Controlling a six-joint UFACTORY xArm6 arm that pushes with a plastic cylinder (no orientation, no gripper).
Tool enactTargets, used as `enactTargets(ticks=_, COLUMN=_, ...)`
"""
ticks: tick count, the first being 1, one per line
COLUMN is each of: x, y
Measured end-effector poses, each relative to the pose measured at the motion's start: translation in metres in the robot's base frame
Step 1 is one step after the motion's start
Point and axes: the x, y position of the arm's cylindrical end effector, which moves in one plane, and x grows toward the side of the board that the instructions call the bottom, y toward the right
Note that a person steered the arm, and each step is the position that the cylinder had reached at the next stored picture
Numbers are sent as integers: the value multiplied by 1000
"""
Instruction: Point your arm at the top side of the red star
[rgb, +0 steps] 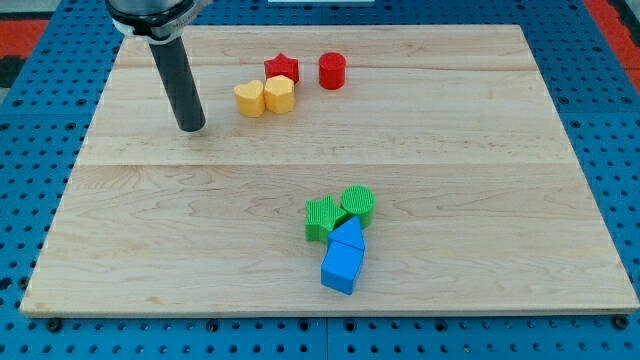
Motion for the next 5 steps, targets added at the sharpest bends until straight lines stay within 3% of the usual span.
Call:
enactTargets(ticks=2, x=0, y=38)
enactTargets(ticks=3, x=-21, y=36)
enactTargets(ticks=5, x=-118, y=16)
